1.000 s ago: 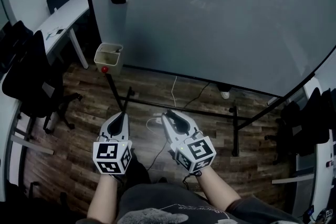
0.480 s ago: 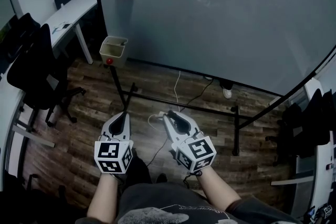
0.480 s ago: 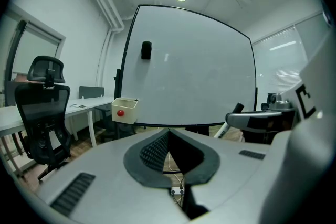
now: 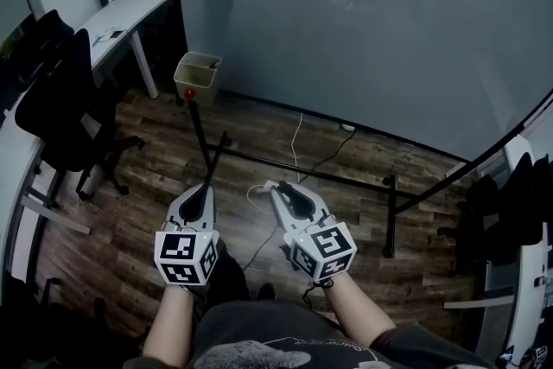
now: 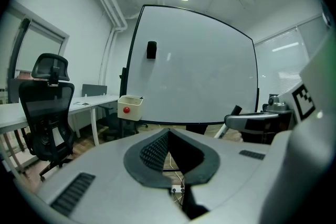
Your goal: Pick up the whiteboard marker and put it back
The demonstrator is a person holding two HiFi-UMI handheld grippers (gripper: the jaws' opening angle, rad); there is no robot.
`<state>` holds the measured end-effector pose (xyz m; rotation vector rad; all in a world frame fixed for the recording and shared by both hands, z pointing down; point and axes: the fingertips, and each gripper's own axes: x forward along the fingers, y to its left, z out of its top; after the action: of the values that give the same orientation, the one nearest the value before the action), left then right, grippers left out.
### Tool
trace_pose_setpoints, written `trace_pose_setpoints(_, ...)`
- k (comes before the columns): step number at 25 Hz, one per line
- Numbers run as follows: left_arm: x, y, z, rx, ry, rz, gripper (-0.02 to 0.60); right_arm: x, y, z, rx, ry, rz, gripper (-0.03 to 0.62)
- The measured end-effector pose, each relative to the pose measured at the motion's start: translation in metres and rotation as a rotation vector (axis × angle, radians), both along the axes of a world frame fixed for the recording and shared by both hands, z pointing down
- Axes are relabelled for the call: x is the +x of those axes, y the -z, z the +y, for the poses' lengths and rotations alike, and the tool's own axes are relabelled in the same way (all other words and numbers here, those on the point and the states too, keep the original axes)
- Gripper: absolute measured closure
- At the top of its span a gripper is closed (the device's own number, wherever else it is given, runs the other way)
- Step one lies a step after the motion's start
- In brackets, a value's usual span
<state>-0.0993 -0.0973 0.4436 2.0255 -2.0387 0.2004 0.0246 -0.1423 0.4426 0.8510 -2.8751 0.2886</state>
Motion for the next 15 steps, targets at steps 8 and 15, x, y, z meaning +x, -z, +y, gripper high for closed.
trace_pose_setpoints(8, -0.024, 0.0, -0.019, -0.003, 0.004, -0.011, 0.569, -0.021, 0.007, -0.021, 0.028, 0.004, 0.007, 0.514)
trace_pose_setpoints(15, -0.055, 0.014, -0.066, 0.024, -0.017, -0.023, 0.569, -0.052, 0.026, -0.066, 0.062, -0.014, -0.016, 0.514)
